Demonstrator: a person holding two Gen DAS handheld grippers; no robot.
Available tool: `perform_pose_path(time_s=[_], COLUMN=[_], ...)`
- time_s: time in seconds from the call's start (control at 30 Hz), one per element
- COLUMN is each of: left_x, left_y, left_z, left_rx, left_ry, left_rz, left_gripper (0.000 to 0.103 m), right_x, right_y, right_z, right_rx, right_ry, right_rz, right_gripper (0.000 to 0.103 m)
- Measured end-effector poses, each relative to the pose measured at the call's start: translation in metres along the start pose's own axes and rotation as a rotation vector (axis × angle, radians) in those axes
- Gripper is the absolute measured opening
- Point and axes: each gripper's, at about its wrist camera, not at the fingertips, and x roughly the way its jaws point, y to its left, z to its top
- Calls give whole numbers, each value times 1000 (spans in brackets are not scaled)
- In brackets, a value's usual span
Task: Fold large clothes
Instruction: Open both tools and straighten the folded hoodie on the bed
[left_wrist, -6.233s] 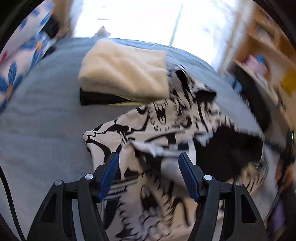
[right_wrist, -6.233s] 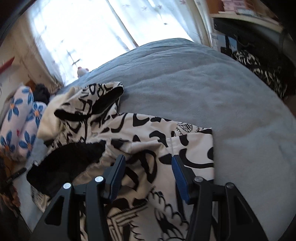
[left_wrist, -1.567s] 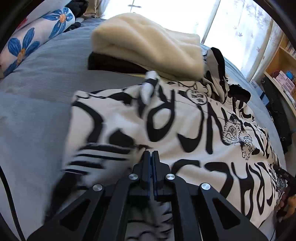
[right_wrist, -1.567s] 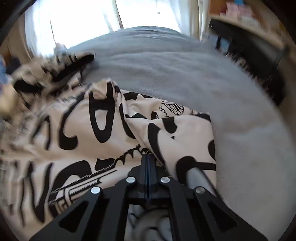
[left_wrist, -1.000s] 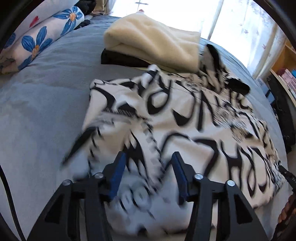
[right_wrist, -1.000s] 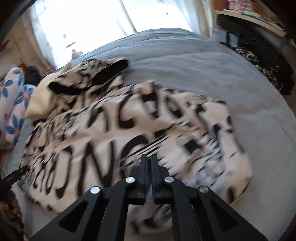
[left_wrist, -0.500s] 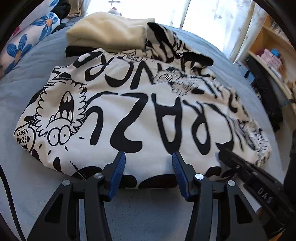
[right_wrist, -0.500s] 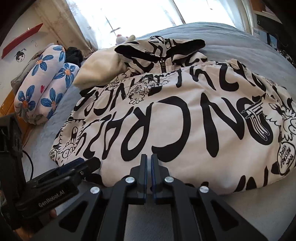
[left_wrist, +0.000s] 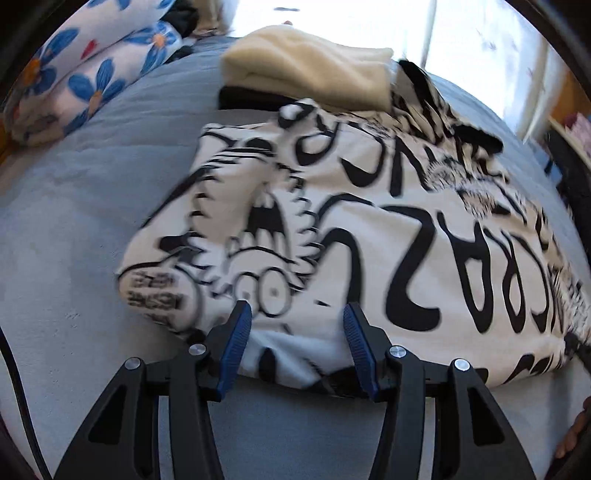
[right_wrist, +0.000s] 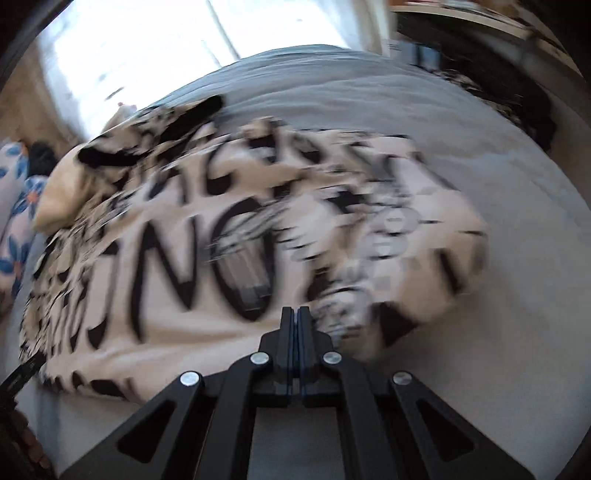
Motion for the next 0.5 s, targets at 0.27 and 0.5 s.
perform_pose_path(time_s=[0.27,0.5], left_x=[-3,-3], left_y=[8,4], left_z=[4,2], left_rx=[-21,-18], left_ry=[-4,0], left_rz=[13,23], left_gripper=[51,51], right_x=[-2,2], right_y=[-18,-13], right_z=[-1,-5], right_rx=[47,61], right_ry=[8,17], right_rz=[-29,-41], right_gripper=[4,4])
